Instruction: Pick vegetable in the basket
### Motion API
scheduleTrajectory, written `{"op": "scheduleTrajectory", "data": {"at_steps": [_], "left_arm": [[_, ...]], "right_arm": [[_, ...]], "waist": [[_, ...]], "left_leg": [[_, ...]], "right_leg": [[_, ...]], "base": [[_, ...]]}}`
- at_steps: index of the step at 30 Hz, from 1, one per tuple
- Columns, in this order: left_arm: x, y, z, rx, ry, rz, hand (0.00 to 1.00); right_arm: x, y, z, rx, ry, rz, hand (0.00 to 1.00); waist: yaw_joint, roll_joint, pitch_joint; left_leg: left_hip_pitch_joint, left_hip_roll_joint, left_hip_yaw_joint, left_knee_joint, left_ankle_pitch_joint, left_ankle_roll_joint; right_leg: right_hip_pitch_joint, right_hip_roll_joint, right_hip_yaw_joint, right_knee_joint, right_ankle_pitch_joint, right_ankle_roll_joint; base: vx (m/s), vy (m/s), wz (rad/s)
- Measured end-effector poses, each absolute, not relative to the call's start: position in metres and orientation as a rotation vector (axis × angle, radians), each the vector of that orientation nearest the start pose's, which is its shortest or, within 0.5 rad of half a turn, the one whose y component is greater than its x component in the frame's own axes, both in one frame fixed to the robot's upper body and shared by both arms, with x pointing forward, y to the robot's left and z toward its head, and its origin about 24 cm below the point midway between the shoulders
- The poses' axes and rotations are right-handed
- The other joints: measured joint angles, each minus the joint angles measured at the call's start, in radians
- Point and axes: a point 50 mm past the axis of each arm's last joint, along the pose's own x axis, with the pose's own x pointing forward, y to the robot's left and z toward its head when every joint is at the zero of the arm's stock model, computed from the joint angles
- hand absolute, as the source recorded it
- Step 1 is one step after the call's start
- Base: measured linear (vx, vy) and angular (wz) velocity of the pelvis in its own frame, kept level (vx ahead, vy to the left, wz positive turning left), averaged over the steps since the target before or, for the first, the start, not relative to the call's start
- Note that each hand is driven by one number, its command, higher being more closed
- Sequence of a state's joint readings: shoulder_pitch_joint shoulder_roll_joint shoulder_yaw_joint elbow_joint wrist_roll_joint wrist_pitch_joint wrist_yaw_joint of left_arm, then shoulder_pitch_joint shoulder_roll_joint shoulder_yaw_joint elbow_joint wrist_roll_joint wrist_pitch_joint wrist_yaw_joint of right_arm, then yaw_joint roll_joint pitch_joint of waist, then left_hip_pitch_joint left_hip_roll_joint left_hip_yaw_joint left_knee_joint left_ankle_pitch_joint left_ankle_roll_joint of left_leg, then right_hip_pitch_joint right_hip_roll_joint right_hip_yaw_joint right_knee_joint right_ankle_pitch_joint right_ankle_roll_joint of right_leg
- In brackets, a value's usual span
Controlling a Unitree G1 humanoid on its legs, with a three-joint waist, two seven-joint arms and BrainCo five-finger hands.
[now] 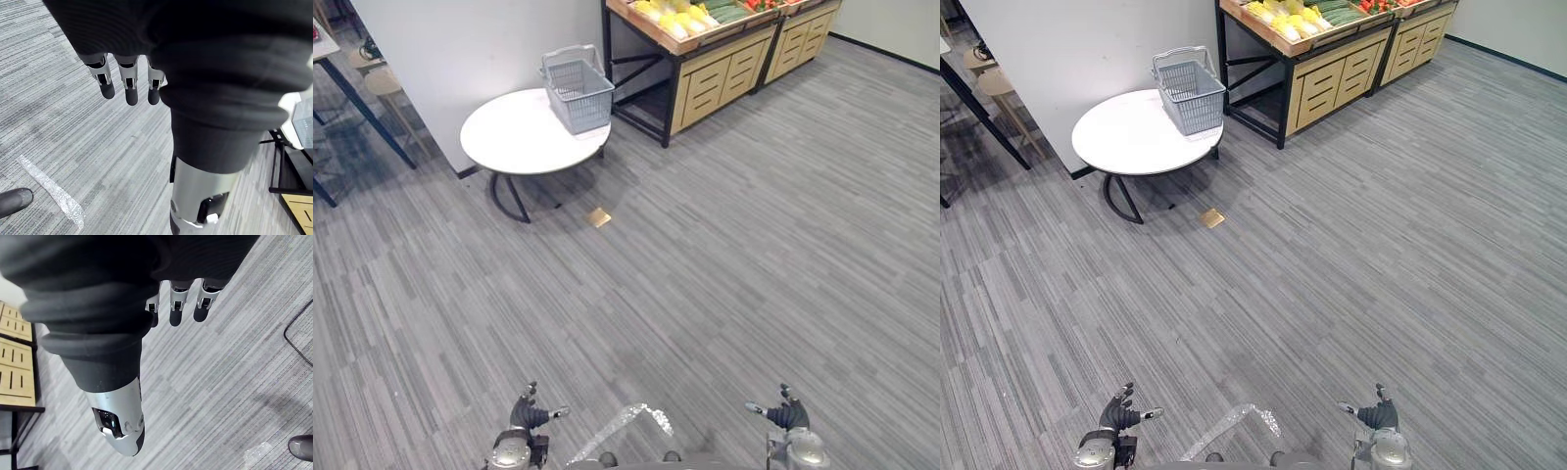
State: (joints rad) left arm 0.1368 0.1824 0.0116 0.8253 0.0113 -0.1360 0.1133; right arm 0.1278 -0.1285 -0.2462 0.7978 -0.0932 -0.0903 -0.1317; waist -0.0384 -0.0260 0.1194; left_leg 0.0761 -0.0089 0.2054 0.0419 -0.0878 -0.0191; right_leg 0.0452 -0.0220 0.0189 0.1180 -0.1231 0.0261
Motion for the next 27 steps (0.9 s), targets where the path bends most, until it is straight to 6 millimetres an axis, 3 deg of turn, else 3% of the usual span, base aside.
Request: {"op": "scheduleTrajectory", "data": {"at_steps": [5, 20, 27], "left_arm": [[0.128, 0.225, -0.128, 0.220, 0.803, 0.200, 0.00], [0.146, 0.225, -0.111, 0.208, 0.685, 0.230, 0.00], [0.151, 0.223, -0.103, 0.179, 0.633, 0.263, 0.00]], "right_arm": [[0.125, -0.252, -0.118, -0.208, 0.786, -0.389, 0.00], [0.161, -0.255, -0.086, -0.262, 0.588, -0.369, 0.00], [0.180, -0.247, -0.078, -0.276, 0.533, -0.339, 0.00]], "waist": [[-0.003, 0.011, -0.010], [-0.002, -0.001, -0.017], [0.010, 0.019, -0.010]], "left_leg": [[-0.005, -0.001, -0.003, -0.013, 0.008, -0.003], [-0.018, -0.011, -0.011, -0.038, 0.023, 0.000], [-0.130, 0.011, 0.028, 0.142, -0.109, 0.019]], "right_leg": [[-0.016, 0.000, -0.013, -0.002, 0.000, -0.001], [-0.012, -0.009, -0.021, -0.037, 0.007, -0.002], [-0.059, -0.007, 0.014, -0.027, -0.009, 0.019]], "base": [[-0.06, -0.023, 0.02], [0.09, 0.008, 0.02], [0.02, 0.033, -0.17]]}}
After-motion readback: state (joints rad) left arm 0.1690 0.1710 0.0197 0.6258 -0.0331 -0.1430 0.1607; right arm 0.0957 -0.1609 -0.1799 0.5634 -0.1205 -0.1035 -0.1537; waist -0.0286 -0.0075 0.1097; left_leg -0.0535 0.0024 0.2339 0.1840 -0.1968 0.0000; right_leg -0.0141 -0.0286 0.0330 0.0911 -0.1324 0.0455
